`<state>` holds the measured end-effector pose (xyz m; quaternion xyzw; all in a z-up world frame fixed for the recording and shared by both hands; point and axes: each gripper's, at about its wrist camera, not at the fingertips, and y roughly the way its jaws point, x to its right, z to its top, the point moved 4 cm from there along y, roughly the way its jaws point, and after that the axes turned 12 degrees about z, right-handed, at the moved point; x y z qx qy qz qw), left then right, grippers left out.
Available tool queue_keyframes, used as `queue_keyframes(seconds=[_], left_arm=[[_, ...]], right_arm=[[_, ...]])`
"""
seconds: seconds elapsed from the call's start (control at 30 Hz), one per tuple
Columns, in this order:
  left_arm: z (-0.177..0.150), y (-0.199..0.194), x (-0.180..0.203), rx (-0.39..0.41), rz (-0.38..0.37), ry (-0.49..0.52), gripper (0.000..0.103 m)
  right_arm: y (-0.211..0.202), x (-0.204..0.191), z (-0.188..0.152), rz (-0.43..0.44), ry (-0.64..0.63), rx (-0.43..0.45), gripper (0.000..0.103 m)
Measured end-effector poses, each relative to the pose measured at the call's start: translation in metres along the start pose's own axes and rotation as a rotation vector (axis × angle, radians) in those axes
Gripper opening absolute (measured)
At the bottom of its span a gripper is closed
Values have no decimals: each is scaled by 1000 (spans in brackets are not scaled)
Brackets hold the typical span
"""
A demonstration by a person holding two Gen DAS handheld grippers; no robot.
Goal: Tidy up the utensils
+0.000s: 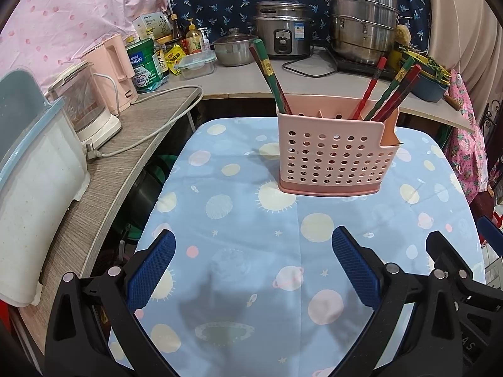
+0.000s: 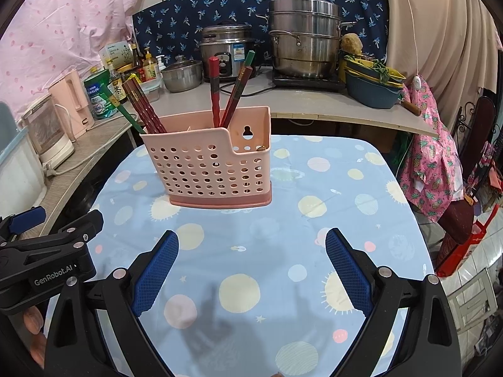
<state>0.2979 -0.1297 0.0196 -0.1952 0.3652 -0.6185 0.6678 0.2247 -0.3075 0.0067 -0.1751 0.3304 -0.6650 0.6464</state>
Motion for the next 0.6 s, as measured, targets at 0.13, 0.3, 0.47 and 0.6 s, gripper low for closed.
queue_keyframes(seconds=[0.13,0.3,0.47,0.6], left_arm=[[0,-2,-1,5,2,-3,95],[1,-4,-1,7,4,-5,95],[1,-3,-3,6,16,-16,95],[2,-2,-4,0,0,-19,95]], right_arm=[[0,-1,0,0,0,1,91],[0,-1,-1,-1,0,1,91],[0,-1,-1,-1,0,1,91],[-1,-2,0,-5,0,6,91]])
